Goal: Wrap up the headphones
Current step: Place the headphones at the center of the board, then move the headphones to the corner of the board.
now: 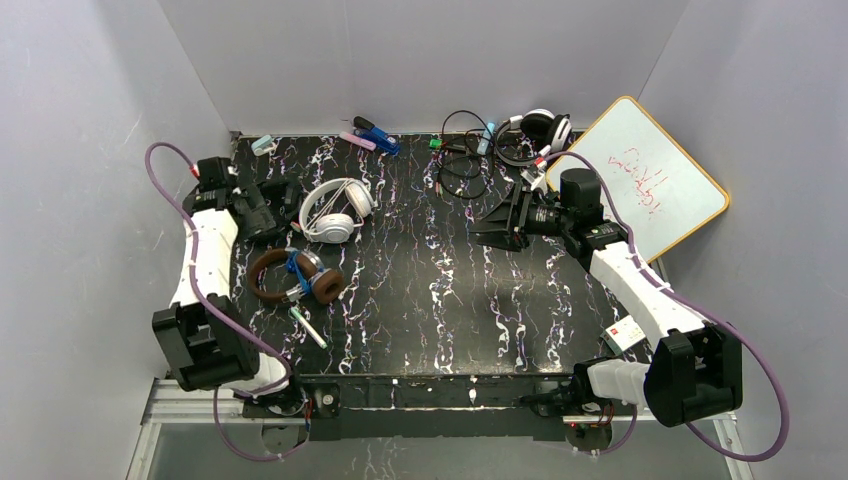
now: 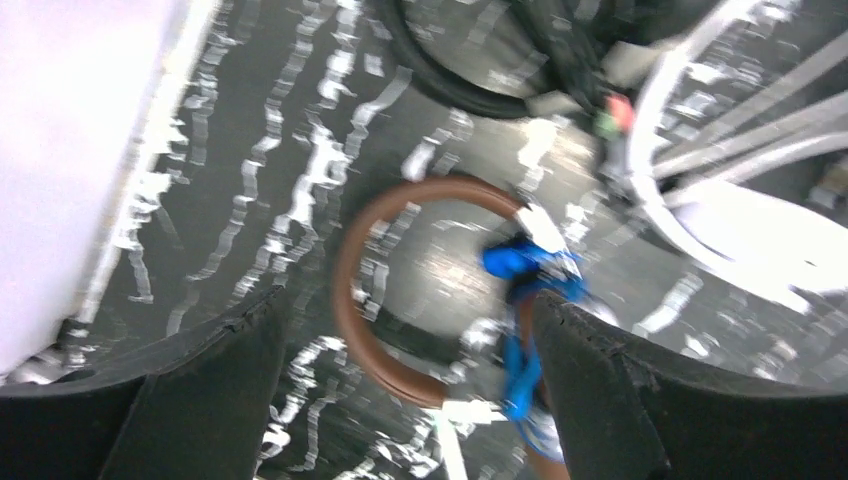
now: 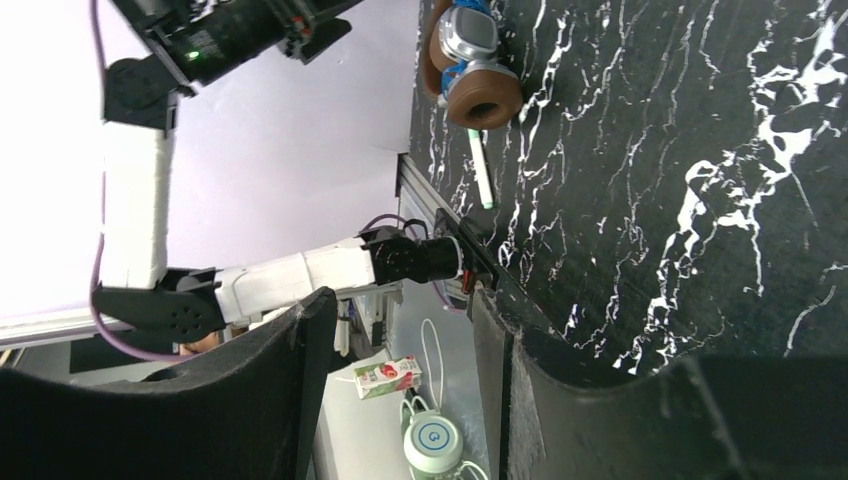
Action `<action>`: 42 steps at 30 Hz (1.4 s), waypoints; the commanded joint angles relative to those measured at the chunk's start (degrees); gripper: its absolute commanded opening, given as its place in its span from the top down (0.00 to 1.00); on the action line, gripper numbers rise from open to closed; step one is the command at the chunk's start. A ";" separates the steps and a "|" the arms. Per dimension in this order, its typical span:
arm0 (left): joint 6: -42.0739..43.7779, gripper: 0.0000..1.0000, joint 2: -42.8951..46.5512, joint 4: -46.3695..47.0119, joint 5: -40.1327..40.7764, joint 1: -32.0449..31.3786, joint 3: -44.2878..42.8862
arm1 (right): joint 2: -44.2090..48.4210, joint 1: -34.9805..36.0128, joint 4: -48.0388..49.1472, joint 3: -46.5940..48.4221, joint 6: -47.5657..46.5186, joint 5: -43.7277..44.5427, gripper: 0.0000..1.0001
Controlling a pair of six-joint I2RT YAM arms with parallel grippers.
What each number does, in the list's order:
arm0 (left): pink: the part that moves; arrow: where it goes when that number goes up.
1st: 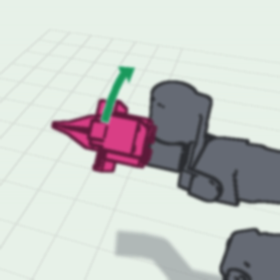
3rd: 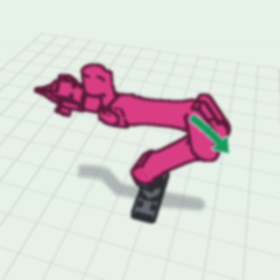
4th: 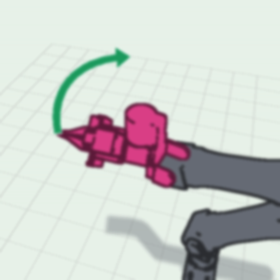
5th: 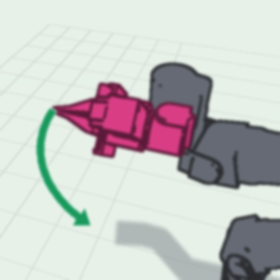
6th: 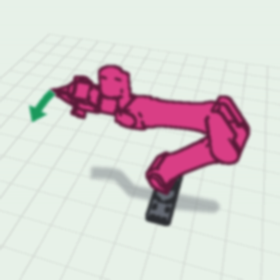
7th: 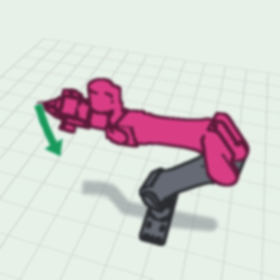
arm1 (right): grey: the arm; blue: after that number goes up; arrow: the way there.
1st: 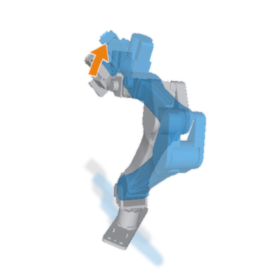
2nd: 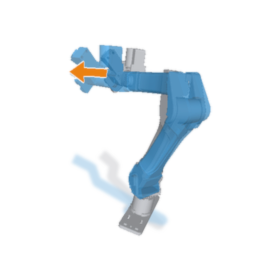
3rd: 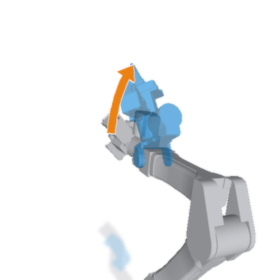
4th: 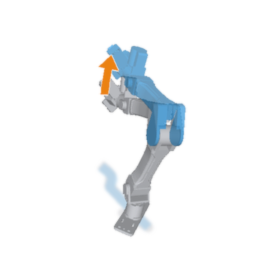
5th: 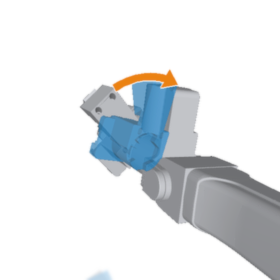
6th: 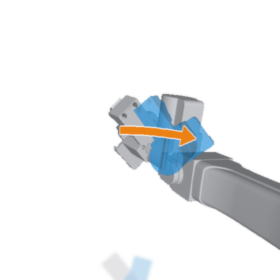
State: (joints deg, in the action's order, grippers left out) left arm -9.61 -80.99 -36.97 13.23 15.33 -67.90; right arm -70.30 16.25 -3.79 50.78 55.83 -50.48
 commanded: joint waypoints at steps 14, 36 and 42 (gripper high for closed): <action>-37.97 1.00 23.11 -12.10 -14.49 -35.11 13.75 | 0.38 -0.25 -4.49 3.88 -4.89 7.85 0.39; -29.59 1.00 6.43 5.50 4.09 -21.38 19.86 | -0.02 -0.96 -8.76 6.43 -10.06 13.89 0.39; -25.11 0.99 6.03 5.96 1.40 -16.39 15.51 | 0.94 -1.09 -13.55 9.15 -13.99 20.25 0.37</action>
State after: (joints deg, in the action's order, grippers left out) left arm -38.85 -76.82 -32.27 14.50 -2.26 -48.97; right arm -71.94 15.44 -14.46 56.29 45.74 -35.40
